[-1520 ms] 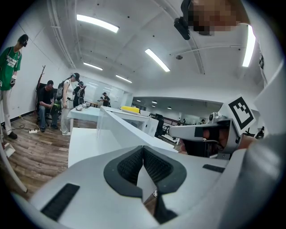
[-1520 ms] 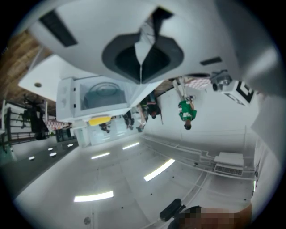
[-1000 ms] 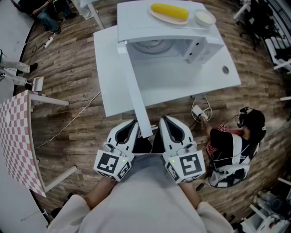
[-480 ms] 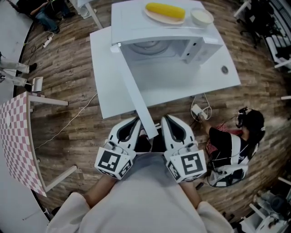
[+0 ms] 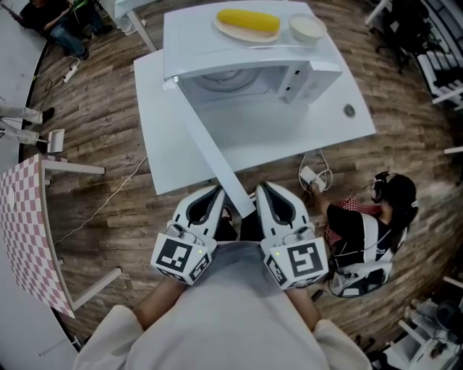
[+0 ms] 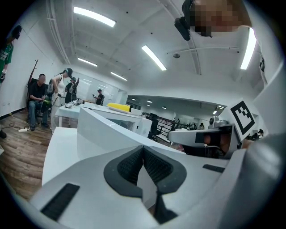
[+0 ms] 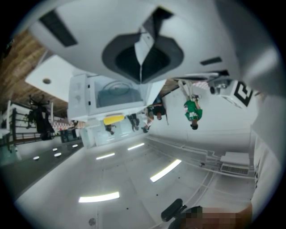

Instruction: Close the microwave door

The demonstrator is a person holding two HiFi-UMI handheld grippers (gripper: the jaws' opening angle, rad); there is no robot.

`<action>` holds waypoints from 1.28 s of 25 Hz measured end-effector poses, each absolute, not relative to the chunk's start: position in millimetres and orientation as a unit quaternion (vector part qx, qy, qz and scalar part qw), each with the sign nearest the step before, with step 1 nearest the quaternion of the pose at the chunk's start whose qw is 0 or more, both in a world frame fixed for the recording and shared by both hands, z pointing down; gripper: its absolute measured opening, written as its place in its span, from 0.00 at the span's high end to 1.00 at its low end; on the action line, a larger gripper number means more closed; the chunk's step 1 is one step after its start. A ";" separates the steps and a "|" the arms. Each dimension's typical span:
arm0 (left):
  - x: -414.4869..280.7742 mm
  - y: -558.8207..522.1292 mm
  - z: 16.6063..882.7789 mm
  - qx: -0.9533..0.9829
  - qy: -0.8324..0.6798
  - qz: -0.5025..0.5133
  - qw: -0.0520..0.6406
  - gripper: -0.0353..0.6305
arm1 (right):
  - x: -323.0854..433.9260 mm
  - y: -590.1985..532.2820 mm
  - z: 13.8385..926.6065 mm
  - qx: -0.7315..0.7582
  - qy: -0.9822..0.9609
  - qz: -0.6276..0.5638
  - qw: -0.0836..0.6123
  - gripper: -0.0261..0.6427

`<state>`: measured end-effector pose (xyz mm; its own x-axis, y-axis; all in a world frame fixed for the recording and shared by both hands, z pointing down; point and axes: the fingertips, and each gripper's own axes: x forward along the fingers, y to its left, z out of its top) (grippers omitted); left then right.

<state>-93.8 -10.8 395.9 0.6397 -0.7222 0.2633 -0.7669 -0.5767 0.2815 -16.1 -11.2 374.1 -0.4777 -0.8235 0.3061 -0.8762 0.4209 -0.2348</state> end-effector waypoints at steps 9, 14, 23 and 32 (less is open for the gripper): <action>-77.7 -17.5 396.0 0.886 -0.418 0.058 0.191 0.92 | 0.5 -14.8 373.6 0.510 -0.838 0.183 0.067 0.93; -70.6 -21.4 396.1 0.886 -0.417 0.058 0.192 0.92 | 7.2 -16.4 373.0 0.511 -0.837 0.183 0.065 0.93; -57.8 -30.2 400.9 0.886 -0.416 0.060 0.197 0.92 | 19.9 -26.4 371.8 0.515 -0.836 0.180 0.059 0.93; -40.1 -43.0 400.0 0.891 -0.405 0.059 0.196 0.92 | 39.9 -35.7 368.9 0.529 -0.828 0.178 0.057 0.93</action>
